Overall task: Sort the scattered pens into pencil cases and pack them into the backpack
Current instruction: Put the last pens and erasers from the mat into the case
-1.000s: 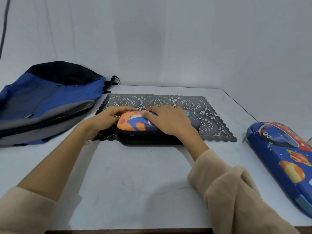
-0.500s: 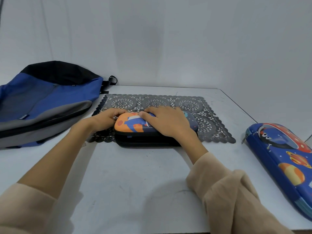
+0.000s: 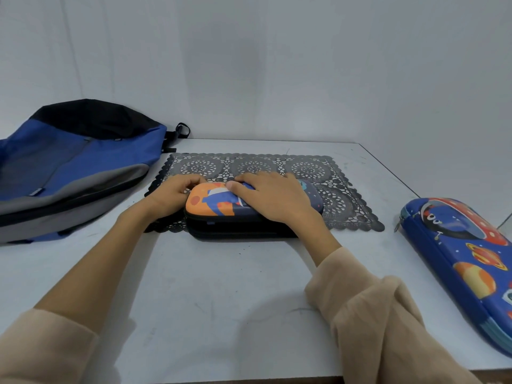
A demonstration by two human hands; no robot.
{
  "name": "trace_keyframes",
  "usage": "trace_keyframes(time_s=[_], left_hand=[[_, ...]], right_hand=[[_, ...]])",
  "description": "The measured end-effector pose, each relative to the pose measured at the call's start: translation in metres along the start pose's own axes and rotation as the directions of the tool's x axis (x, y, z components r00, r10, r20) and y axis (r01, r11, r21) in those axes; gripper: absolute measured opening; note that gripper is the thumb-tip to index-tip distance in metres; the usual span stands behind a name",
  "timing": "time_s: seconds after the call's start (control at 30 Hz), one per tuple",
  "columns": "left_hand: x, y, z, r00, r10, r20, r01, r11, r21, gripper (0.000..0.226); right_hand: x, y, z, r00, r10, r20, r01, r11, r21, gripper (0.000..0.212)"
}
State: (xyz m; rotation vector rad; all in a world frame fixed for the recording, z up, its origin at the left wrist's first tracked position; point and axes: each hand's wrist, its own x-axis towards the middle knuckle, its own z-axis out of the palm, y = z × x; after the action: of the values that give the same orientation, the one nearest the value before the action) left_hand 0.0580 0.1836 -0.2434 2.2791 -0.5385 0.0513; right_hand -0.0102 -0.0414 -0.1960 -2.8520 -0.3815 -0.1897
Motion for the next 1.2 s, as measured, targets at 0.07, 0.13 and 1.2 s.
trace_keyframes(time_s=[0.07, 0.13, 1.2], left_hand=[[0.000, -0.003, -0.002, 1.000, -0.008, -0.022, 0.008, 1.000, 0.001, 0.032], [-0.002, -0.003, -0.001, 0.999, -0.014, -0.036, 0.013, 1.000, -0.024, 0.034], [-0.101, 0.032, -0.020, 0.983, 0.121, -0.138, -0.058, 0.918, 0.392, 0.009]], right_hand=[[-0.001, 0.000, -0.001, 1.000, 0.000, 0.008, 0.000, 1.000, -0.002, 0.046], [-0.002, 0.001, -0.004, 1.000, -0.004, 0.030, 0.003, 1.000, 0.021, 0.055], [-0.012, 0.001, -0.008, 0.993, -0.044, 0.108, 0.041, 0.999, 0.033, 0.078]])
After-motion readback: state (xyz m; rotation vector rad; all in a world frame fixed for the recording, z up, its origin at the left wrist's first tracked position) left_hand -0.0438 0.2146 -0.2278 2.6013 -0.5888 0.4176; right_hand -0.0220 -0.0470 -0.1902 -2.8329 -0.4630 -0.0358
